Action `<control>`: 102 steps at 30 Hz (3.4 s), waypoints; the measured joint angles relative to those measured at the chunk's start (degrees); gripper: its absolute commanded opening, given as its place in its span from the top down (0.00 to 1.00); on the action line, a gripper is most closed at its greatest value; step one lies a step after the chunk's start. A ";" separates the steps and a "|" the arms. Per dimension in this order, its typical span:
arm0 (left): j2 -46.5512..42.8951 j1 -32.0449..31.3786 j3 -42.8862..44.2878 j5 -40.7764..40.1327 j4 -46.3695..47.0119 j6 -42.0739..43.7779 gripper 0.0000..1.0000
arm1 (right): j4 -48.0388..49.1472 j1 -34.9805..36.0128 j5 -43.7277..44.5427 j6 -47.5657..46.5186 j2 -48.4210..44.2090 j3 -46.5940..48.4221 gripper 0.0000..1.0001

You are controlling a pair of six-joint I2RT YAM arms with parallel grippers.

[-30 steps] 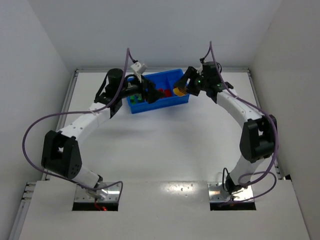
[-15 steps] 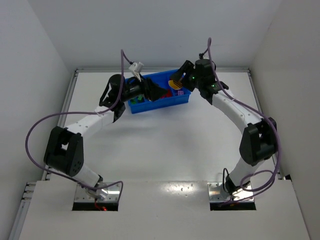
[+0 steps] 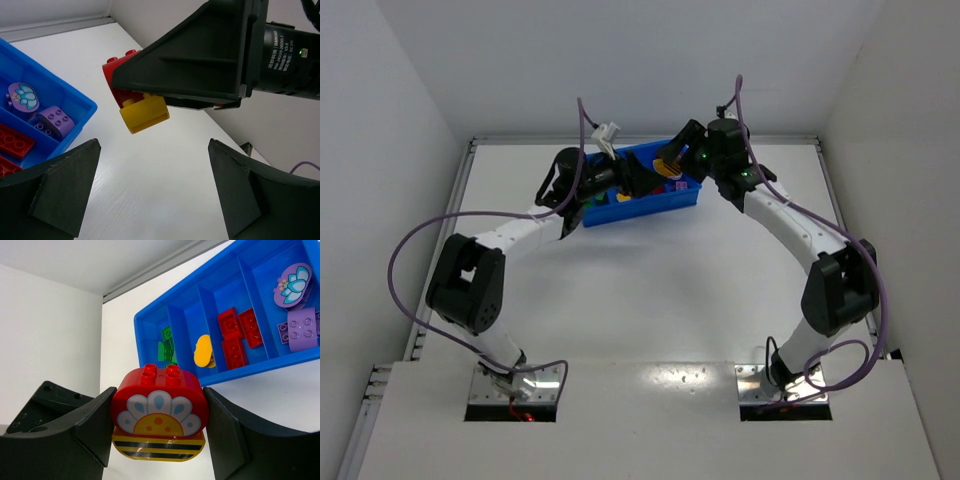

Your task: Sort the legos into containers by color

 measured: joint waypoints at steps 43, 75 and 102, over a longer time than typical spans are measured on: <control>4.50 -0.37 3.85 -4.90 1.95 -3.91 1.00 | 0.39 1.05 1.44 0.79 2.16 1.75 0.93; 11.08 3.21 22.58 -26.14 -29.94 18.27 0.80 | 2.99 -6.51 3.67 -19.82 -10.25 -9.38 0.90; 23.39 5.88 30.67 -33.11 -36.65 18.38 0.00 | 4.59 -6.84 -5.90 -27.28 -1.40 -6.40 0.90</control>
